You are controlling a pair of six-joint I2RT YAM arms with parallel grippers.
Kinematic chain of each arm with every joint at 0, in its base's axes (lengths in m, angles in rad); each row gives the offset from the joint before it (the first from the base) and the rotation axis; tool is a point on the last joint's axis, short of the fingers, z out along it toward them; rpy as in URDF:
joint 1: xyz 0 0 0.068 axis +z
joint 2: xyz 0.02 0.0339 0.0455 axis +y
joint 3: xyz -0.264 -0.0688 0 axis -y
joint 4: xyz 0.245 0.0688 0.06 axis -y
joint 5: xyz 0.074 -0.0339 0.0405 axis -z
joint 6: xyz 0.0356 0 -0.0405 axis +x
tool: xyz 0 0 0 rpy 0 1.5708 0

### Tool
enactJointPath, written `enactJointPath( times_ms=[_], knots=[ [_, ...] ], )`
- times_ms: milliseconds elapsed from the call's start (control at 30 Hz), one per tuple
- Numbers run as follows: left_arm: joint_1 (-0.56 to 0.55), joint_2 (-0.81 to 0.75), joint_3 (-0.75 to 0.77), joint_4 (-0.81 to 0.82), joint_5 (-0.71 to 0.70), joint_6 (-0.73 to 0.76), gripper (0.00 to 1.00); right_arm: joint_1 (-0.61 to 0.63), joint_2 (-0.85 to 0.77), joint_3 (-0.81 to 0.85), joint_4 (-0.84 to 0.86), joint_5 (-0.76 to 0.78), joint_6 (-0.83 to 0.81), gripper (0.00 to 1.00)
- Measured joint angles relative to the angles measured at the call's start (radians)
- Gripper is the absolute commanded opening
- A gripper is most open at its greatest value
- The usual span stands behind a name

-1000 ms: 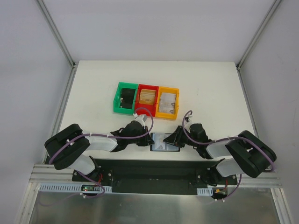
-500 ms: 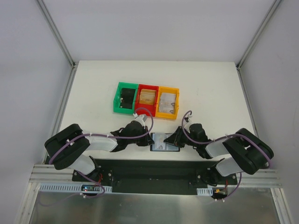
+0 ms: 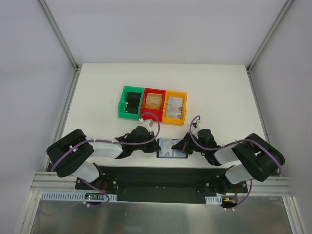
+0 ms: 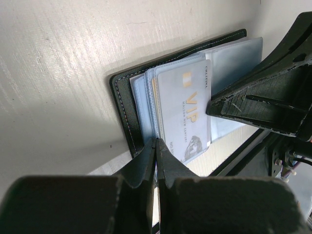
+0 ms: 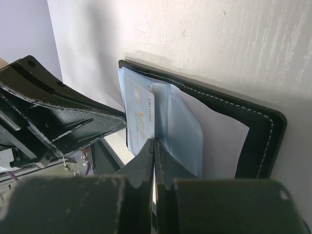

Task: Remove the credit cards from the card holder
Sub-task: Remove the credit card from the card holder.

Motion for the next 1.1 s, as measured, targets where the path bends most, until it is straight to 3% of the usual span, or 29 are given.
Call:
enactJointPath(
  times_ms=[800, 967, 1100],
  knots=[
    [0.000, 0.000, 0.000, 0.000, -0.003, -0.005, 0.00, -0.030, -0.047, -0.019, -0.014, -0.012, -0.008, 0.00],
    [0.000, 0.000, 0.000, 0.000, -0.003, -0.005, 0.00, -0.031, -0.047, -0.019, -0.016, -0.020, -0.009, 0.20],
    [0.000, 0.001, 0.000, 0.000, -0.003, -0.005, 0.00, -0.032, -0.047, -0.019, -0.016, -0.031, -0.009, 0.27]
  ],
)
